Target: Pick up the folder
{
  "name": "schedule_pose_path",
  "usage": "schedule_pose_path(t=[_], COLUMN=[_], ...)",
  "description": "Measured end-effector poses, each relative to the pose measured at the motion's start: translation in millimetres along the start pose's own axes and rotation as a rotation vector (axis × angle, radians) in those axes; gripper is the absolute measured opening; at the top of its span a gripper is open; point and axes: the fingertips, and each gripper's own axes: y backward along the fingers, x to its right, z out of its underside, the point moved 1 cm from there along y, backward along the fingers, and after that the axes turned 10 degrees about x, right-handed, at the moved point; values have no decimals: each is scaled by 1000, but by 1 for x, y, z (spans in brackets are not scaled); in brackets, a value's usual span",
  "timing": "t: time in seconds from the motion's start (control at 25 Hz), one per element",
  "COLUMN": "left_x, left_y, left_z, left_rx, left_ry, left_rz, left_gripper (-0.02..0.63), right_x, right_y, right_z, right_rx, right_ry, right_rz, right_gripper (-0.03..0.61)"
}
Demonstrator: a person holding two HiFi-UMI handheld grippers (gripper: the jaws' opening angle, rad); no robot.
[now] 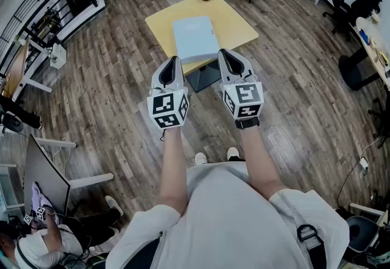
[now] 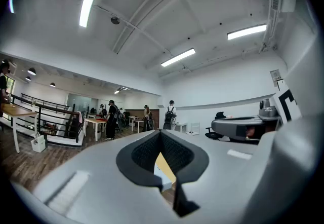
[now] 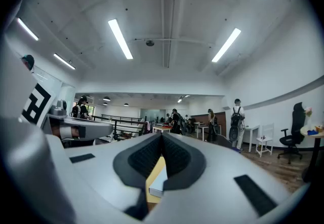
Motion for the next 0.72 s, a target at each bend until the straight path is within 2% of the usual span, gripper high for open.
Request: schedule_pose_path(t=[0.48, 0.72], left_x=[-6, -25], left_y=[-15, -7], left_z=[5, 0], left_rx=[-2, 17], left_ry=[17, 12], left_rz=[49, 44], left_gripper=[9, 9], right_x=[12, 4], right_y=[-9, -21], right_z=[3, 1], right_rx=[-12, 37], right_ry=[12, -22], right_rz=[76, 94], right_gripper=[12, 12])
